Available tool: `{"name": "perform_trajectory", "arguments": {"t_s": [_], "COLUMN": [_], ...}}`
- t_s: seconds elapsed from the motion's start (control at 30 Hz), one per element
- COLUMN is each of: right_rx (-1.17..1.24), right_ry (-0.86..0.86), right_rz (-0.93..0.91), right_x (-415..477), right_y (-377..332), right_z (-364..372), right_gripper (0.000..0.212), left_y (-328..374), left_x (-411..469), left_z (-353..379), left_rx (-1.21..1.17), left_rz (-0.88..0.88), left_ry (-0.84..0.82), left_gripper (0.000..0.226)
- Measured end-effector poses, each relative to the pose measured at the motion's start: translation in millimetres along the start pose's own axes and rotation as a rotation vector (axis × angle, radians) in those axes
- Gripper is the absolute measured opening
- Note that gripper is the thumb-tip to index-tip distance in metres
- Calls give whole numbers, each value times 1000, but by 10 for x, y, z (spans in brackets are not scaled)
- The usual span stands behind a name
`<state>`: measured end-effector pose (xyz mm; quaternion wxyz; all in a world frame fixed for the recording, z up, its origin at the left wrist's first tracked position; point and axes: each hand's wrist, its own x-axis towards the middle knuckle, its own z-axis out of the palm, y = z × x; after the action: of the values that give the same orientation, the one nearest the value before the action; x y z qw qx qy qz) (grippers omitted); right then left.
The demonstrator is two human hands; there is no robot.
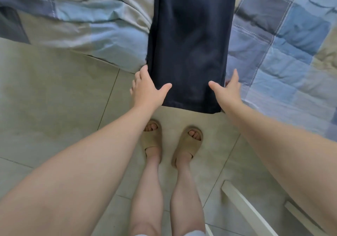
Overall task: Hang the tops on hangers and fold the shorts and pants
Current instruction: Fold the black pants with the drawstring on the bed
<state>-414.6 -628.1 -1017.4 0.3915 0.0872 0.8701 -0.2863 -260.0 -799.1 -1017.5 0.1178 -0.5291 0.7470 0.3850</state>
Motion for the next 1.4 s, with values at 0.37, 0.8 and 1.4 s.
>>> {"name": "perform_trajectory", "arguments": {"t_s": [0.37, 0.8, 1.4], "right_rx": [341, 485, 820], "right_ry": [-272, -151, -108], "right_rz": [199, 293, 364], "right_x": [-273, -2291, -5099], "right_y": [-130, -842, -919], "right_z": [-8, -969, 527], "right_gripper": [42, 28, 34], "left_y": [70, 711, -1011], "left_x": [-170, -1515, -2412], "left_z": [-113, -1847, -4208], "left_rx": [-400, -512, -239], "left_rz": [-173, -297, -256], "left_ry": [-231, -404, -565], "left_gripper": [33, 29, 34]}}
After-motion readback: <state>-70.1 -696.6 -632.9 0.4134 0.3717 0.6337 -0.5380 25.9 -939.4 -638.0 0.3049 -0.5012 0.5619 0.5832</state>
